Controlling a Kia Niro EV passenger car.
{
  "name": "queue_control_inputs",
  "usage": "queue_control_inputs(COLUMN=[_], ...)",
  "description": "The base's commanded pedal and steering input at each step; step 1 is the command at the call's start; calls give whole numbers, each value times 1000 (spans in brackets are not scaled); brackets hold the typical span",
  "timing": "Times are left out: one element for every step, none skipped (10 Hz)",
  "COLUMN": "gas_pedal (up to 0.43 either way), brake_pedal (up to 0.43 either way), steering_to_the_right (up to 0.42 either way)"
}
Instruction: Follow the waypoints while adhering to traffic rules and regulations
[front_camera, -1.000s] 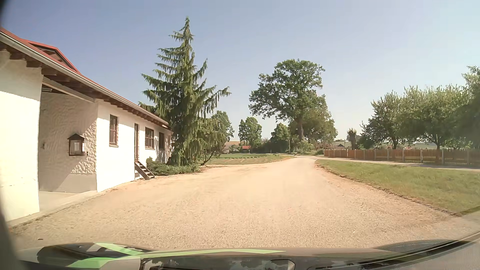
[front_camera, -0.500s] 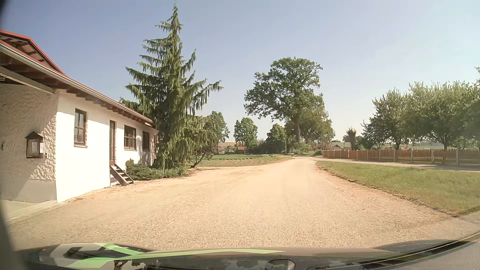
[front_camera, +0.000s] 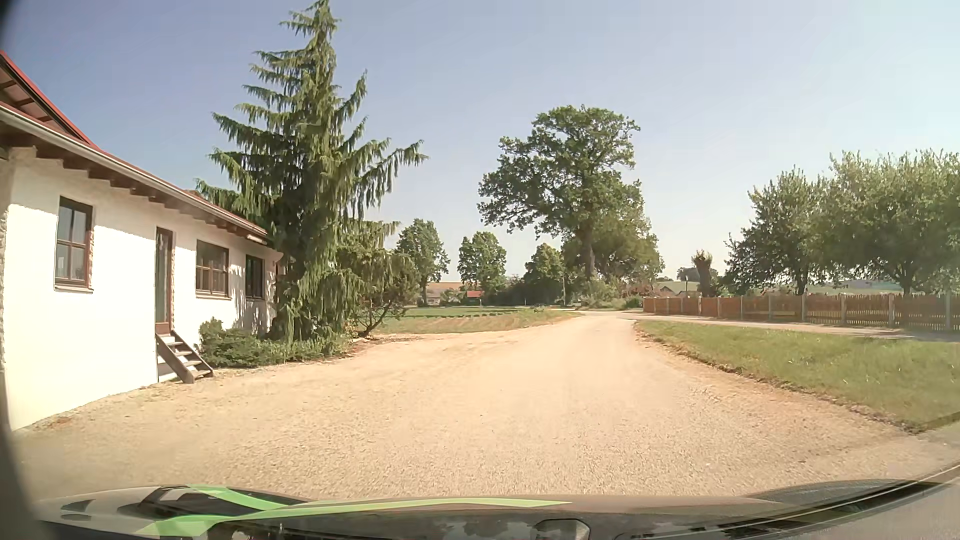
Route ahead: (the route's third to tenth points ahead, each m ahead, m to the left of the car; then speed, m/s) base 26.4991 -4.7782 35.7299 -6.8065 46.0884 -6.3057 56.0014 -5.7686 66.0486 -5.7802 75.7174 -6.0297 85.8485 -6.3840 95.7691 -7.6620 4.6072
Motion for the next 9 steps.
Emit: queue_control_inputs(gas_pedal=[79,79,79,87,98,98,110,110,110], brake_pedal=[0,0,0,0,0,0,0,0,0], steering_to_the_right=[25,25,26,28,29,31,32,34,35])
